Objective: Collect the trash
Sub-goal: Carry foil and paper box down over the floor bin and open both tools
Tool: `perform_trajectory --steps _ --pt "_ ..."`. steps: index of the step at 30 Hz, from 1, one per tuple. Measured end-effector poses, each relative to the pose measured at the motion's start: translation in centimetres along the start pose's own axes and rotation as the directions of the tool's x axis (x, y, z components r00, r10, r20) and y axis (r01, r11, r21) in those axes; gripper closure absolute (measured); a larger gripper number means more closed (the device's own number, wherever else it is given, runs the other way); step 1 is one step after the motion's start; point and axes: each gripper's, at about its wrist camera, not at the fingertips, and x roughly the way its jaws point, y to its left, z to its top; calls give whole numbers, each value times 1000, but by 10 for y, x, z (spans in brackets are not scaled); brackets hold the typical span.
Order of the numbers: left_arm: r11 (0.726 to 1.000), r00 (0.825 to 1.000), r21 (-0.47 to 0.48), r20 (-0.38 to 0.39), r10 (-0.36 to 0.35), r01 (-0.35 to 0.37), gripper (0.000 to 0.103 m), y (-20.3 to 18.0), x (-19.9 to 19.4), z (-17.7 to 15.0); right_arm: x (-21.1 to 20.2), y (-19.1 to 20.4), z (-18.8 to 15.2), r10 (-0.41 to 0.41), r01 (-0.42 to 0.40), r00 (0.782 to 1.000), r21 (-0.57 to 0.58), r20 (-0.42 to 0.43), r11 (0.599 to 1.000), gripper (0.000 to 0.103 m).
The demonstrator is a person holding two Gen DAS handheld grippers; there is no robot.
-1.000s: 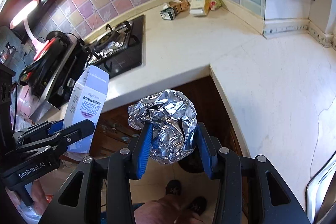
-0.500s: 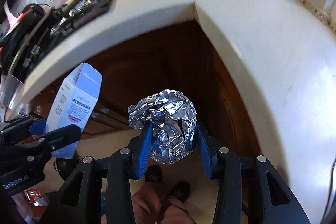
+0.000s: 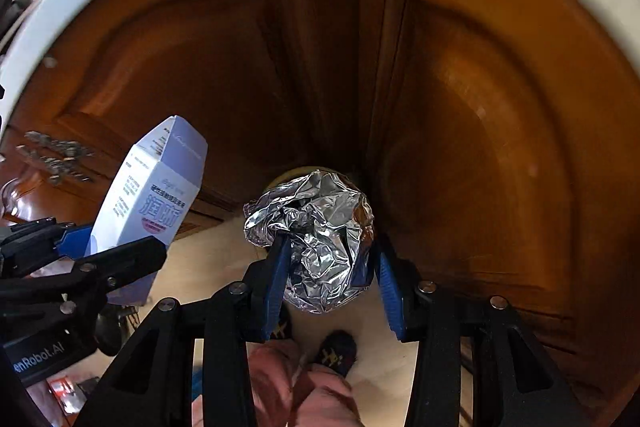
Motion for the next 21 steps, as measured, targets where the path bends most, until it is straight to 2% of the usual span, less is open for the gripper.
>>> perform_trajectory --steps 13,19,21 --pt "1000 998 17 -63 -12 13 68 43 138 29 147 -13 1 24 -16 997 115 -73 993 61" --pt "1000 993 -3 -116 -31 31 68 56 180 43 185 -6 7 43 -31 995 129 -92 991 61" --pt "1000 993 0 -115 -28 28 63 57 185 48 191 -14 10 49 -35 993 139 -103 990 60"
